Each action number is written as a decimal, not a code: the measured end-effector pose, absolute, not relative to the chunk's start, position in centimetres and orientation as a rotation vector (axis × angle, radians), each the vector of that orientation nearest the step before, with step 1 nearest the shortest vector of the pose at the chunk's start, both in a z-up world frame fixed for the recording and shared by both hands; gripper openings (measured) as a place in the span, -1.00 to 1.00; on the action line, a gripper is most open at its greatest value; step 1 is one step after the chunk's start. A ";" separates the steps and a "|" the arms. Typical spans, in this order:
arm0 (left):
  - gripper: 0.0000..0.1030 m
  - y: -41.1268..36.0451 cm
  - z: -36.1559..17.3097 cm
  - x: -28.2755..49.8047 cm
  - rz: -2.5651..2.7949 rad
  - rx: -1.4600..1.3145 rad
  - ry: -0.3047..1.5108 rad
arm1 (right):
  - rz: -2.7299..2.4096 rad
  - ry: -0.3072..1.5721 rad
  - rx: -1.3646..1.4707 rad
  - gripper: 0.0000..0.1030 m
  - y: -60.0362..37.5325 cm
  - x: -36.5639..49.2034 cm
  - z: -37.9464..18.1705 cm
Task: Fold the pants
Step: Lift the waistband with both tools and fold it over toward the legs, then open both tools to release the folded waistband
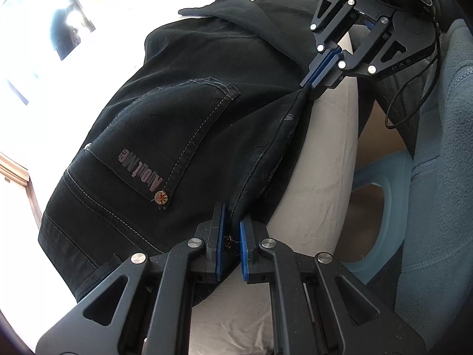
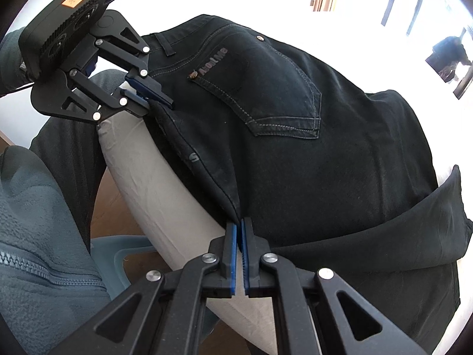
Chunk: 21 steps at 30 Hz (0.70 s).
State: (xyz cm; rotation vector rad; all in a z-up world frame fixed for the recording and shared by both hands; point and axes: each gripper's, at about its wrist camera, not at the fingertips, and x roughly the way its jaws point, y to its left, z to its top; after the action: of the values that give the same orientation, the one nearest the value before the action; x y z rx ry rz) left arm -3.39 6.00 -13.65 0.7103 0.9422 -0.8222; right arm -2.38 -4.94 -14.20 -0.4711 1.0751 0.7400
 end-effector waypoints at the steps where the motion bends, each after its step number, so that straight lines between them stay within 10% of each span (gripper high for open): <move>1: -0.86 6.1 -13.8 -3.4 -0.821 0.708 0.941 | 0.740 1.076 -0.470 -0.91 -5.0 -2.3 -14.2; 11: -0.67 6.8 -12.6 -3.1 -0.772 0.643 0.965 | 0.720 1.092 -0.434 -0.83 -5.2 -1.1 -15.4; 15: 0.46 7.8 -10.0 -3.3 -0.756 0.586 0.964 | 0.716 1.085 -0.417 -0.83 -5.7 -1.0 -15.7; 21: 0.47 9.2 -6.3 -2.5 -0.713 0.478 0.940 | 0.707 1.072 -0.424 -0.83 -6.4 -1.5 -16.0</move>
State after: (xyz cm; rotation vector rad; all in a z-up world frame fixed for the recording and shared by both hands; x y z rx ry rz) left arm -2.47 9.23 -6.25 0.4777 0.9402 -0.7130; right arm -1.47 -6.40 -16.00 -0.4241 1.0721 0.7066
